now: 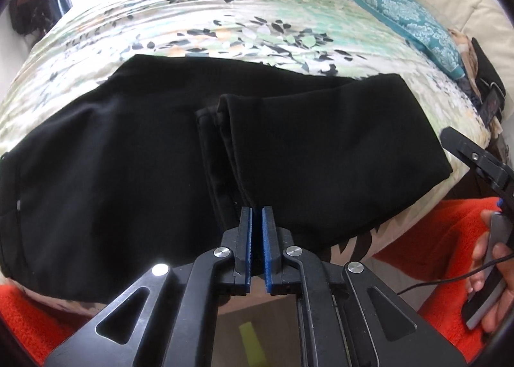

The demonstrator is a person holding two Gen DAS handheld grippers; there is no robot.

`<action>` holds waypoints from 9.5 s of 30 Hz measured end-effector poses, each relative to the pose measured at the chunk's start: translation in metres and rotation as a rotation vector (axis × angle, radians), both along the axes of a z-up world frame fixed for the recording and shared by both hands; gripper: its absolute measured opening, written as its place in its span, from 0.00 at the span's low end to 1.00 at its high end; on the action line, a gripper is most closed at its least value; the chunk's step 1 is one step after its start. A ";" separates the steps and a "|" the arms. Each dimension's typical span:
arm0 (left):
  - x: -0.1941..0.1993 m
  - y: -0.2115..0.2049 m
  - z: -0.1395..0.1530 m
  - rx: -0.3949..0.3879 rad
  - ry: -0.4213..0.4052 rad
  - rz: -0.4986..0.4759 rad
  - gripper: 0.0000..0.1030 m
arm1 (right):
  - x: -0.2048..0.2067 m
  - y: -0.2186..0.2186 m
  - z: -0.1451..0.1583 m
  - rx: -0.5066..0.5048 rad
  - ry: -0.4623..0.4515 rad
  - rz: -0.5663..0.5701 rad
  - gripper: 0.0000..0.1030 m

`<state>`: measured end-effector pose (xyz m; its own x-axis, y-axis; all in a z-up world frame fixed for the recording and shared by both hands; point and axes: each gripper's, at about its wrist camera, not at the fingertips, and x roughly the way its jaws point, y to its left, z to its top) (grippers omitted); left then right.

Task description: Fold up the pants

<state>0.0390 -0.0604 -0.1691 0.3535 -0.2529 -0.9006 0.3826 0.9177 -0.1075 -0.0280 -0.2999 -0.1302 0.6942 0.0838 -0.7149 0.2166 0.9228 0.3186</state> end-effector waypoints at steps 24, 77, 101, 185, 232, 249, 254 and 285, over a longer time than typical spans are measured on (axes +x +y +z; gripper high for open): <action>0.040 -0.003 -0.011 -0.102 0.111 0.063 0.15 | 0.032 0.067 -0.055 -0.253 0.180 0.255 0.99; 0.012 -0.025 0.026 -0.047 -0.161 -0.030 0.89 | 0.022 0.039 -0.032 -0.240 0.119 0.128 1.00; 0.002 0.007 0.008 -0.048 -0.113 -0.007 0.93 | 0.010 0.042 -0.019 -0.312 0.113 0.081 1.00; 0.044 -0.036 0.052 -0.373 0.208 -0.098 0.54 | 0.022 -0.055 -0.024 0.356 -0.013 -0.103 1.00; 0.004 0.071 0.073 -0.233 -0.082 0.083 0.78 | 0.046 -0.024 0.058 0.570 -0.015 0.247 0.20; -0.016 -0.043 0.043 -0.001 -0.182 -0.168 0.78 | 0.002 -0.110 -0.008 0.317 0.168 -0.076 0.54; -0.023 -0.079 0.020 0.112 -0.180 -0.225 0.80 | 0.025 -0.083 0.057 0.126 -0.005 0.063 0.54; 0.152 -0.041 0.043 0.030 -0.074 0.022 0.88 | 0.088 -0.048 0.032 -0.024 0.011 0.177 0.54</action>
<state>0.1912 -0.1017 -0.1263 0.4248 -0.2180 -0.8787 0.3682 0.9283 -0.0523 0.0603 -0.3476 -0.0981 0.6626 0.1863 -0.7254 0.0538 0.9542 0.2941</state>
